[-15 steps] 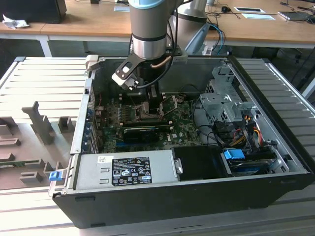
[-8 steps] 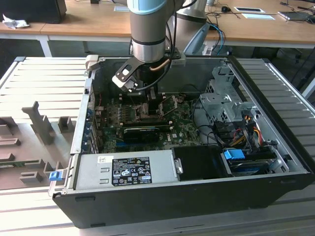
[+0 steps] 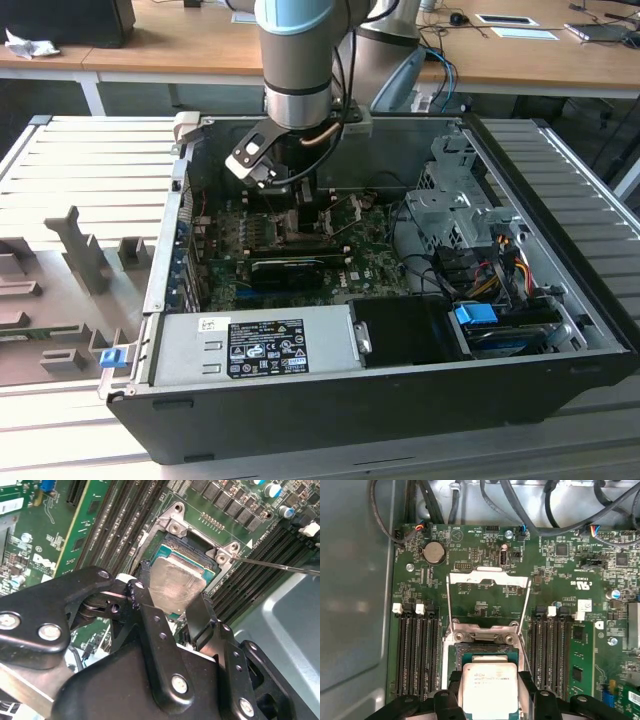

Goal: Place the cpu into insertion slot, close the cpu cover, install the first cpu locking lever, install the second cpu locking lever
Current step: 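Place the cpu into insertion slot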

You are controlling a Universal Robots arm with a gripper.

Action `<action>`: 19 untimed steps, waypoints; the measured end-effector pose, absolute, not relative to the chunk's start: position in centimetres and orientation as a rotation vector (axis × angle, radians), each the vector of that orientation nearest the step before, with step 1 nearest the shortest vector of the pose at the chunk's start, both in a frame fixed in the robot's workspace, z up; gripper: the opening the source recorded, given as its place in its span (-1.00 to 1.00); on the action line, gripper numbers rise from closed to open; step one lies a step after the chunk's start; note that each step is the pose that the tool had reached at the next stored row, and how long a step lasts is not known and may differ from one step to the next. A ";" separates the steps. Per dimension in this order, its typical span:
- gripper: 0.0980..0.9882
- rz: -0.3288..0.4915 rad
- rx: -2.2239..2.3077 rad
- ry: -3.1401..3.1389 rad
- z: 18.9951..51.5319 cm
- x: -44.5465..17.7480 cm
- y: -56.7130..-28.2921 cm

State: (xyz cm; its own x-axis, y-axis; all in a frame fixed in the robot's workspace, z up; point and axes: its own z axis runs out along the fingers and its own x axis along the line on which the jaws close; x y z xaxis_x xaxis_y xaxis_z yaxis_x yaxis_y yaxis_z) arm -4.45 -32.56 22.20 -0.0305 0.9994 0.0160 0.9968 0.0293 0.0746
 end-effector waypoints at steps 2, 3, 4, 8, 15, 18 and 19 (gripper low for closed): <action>-0.04 0.100 2.172 2.210 22.0 -4.5 -32.5; -0.04 0.099 2.187 2.195 21.7 -4.5 -32.5; -0.04 0.099 2.193 2.189 21.6 -4.5 -32.4; -0.04 0.099 2.202 2.179 20.9 -4.5 -32.2; -0.04 0.098 2.210 2.170 20.4 -4.5 -31.9; -0.04 0.098 2.212 2.169 20.2 -4.5 -31.9; -0.04 0.098 2.212 2.168 20.2 -4.5 -31.9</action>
State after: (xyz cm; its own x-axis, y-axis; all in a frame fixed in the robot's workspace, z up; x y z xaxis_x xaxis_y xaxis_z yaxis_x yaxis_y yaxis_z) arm -4.48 -31.88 20.18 0.0193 0.9997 0.0153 0.9970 -0.0204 0.0745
